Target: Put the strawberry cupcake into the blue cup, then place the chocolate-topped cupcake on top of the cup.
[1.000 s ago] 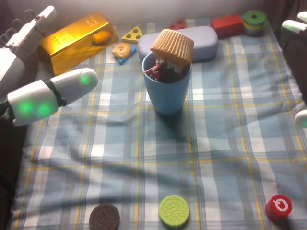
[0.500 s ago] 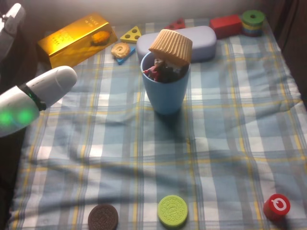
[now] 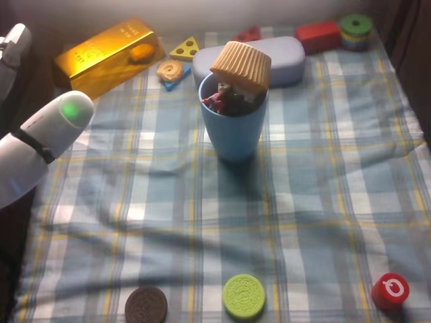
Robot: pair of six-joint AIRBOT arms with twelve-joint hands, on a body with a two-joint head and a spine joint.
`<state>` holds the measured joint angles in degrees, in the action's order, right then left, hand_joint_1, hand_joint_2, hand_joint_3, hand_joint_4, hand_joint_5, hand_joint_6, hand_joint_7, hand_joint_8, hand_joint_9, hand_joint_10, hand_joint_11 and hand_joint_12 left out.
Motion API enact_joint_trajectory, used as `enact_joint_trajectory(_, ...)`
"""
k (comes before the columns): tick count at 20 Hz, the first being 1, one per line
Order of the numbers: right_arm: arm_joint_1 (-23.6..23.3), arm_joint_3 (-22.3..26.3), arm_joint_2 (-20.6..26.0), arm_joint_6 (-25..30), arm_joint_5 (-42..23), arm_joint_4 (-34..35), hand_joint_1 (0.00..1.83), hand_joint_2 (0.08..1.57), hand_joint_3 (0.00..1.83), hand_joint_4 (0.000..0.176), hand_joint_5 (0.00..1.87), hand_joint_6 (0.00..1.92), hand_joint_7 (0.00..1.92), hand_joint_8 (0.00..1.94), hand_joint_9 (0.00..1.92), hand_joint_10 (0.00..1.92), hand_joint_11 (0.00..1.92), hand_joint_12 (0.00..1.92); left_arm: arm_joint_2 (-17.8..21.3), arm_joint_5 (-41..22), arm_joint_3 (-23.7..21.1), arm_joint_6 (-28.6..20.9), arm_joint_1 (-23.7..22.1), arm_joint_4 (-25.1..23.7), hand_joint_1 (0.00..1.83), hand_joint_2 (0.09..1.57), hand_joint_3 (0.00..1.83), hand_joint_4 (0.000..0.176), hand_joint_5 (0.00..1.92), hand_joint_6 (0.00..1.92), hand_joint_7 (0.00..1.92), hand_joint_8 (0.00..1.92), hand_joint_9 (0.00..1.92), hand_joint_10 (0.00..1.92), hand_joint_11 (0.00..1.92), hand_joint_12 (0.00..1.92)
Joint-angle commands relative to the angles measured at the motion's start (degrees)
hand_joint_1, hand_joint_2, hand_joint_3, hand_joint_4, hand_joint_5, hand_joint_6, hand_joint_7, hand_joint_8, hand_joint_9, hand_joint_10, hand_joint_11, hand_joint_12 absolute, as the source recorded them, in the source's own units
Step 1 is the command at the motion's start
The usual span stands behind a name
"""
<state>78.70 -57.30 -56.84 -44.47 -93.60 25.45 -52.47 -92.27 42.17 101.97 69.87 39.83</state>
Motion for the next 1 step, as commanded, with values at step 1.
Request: enact_joint_trajectory(1,-0.83,-0.35,-0.22,0.31,-7.34,-0.51,0.0,0.94,0.0,0.059,0.0,0.0,0.0,0.0,0.0,0.0,0.0,0.0,-0.01,-7.08,0.04,-0.39,-0.02,-2.32,0.0,0.85,0.0,0.066,0.07,0.01,0.0,0.0,0.0,0.0,0.0,0.0)
